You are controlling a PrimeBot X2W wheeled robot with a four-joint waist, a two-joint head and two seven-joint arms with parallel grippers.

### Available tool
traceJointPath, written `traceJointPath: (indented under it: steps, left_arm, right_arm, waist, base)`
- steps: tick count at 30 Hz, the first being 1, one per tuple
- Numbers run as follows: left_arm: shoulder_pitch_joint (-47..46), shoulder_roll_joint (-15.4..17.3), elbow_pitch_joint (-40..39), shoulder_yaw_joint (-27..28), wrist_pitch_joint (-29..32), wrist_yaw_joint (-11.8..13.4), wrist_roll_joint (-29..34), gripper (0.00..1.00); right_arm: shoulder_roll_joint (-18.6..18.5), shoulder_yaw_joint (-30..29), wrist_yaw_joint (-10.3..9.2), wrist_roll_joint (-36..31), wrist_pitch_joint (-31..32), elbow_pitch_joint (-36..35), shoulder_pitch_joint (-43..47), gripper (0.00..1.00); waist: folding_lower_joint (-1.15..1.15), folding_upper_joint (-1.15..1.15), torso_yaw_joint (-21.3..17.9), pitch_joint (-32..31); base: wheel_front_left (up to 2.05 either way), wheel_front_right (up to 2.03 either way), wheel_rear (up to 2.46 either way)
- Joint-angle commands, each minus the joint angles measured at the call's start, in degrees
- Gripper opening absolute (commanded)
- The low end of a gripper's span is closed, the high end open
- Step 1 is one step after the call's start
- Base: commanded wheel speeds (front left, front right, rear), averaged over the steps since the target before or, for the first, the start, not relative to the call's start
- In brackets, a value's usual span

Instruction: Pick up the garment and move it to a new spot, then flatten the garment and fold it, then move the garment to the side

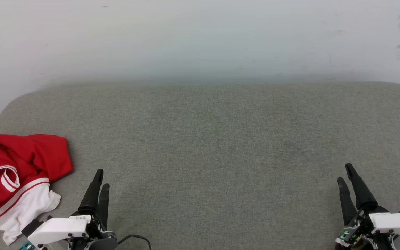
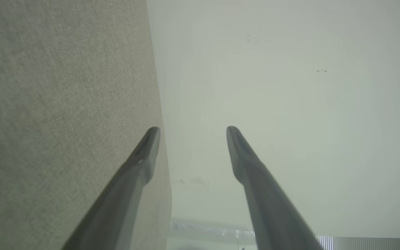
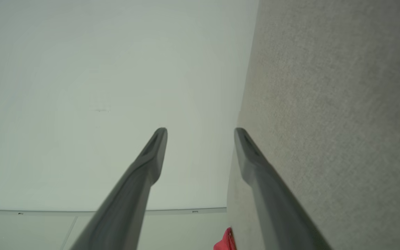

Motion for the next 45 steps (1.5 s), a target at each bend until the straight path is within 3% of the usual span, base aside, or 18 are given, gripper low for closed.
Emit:
traceJointPath:
  steps: [1,12,20,26,27,45]
  left_arm:
    - [-1.2,0.1,-1.8,-0.8,-0.7,0.0,0.0,1.0]
    - [-0.5,0.1,-6.2,-4.3,-3.8,0.0,1.0,1.0]
    - [0.3,0.1,-9.1,-5.3,-5.8,-0.1,7.0,1.0]
    - [0.8,0.2,-11.6,-6.1,-7.2,-0.1,15.7,1.0]
    - [1.0,0.2,-12.7,-6.6,-7.9,-0.1,19.7,1.0]
    - [1.5,2.5,-14.5,-9.5,-11.5,-0.1,42.1,1.0]
  right_arm:
    - [0.0,0.5,0.0,-0.1,-0.7,-1.8,-1.0,1.0]
    - [0.0,2.6,0.0,-0.8,-3.8,-5.5,0.1,1.0]
    - [0.0,3.1,0.0,-4.2,-5.8,-8.1,0.7,1.0]
    - [0.0,3.0,0.0,-12.2,-7.2,-10.5,0.9,1.0]
    - [0.0,3.2,0.0,-17.9,-7.8,-11.8,1.0,1.0]
    - [-0.7,4.5,0.0,-47.5,-10.6,-14.6,2.3,1.0]
  waist:
    - [0.0,0.0,0.0,0.0]
    - [0.0,0.0,0.3,-0.1]
    - [0.0,0.0,0.5,-0.3]
    - [0.0,0.0,0.7,-0.5]
    - [0.0,0.0,0.7,-0.5]
    - [0.0,0.0,1.0,-0.8]
  base:
    - [0.0,0.0,0.0]
    - [0.0,0.0,0.0]
    - [0.0,0.0,0.0]
    - [0.0,0.0,0.0]
    - [0.0,0.0,0.0]
    - [0.0,0.0,0.0]
